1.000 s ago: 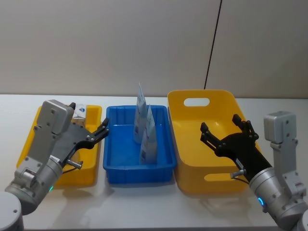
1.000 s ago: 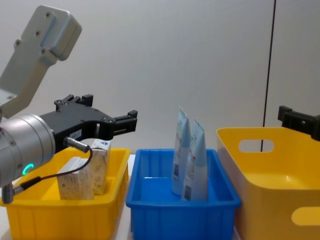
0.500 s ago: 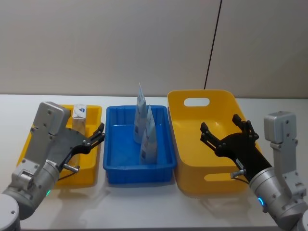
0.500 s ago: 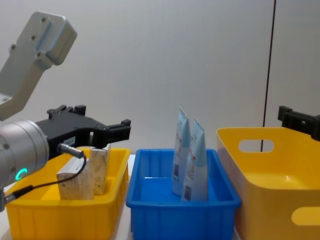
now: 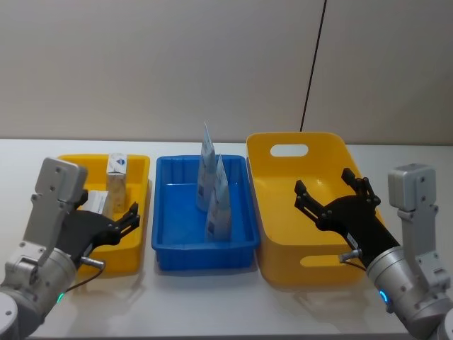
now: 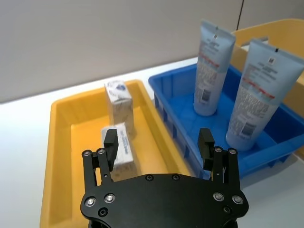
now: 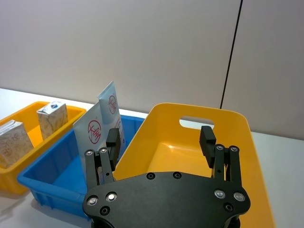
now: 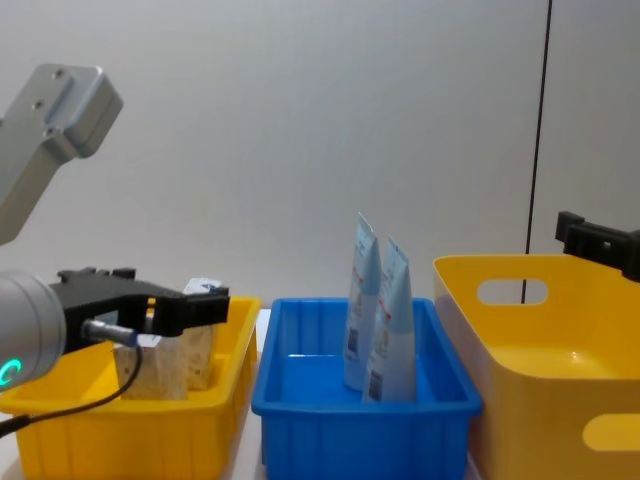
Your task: Bimanual collaborative sorting of washing and personal care products
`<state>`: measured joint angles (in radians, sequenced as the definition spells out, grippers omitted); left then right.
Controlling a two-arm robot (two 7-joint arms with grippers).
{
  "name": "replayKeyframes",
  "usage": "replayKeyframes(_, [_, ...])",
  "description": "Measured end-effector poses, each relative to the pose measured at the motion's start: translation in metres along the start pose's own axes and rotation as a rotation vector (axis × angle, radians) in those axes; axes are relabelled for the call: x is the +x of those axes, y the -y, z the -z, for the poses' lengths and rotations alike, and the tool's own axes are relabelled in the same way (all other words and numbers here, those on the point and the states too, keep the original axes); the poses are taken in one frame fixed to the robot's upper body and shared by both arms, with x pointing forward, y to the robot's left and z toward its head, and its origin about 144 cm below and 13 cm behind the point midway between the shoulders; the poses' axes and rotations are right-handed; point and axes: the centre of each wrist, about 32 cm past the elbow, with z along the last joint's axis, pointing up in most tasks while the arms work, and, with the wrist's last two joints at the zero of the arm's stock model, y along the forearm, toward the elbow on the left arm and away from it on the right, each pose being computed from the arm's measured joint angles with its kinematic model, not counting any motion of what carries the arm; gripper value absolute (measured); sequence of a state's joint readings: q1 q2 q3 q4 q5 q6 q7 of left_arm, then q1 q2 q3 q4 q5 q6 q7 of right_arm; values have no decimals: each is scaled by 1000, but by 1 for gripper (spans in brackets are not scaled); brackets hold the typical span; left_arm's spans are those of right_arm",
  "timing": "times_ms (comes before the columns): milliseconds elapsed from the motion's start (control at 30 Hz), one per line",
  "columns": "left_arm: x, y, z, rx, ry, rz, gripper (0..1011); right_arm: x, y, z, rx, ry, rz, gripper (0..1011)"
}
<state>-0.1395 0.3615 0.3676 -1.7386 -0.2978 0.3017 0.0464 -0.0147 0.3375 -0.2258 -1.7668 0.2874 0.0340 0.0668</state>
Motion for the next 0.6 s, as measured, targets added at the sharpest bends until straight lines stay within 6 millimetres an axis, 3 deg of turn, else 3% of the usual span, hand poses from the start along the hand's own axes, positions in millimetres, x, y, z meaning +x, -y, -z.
replayKeyframes(600, [12, 4, -3, 118, -65, -33, 1001, 0, 0, 0, 0, 0, 0, 1002])
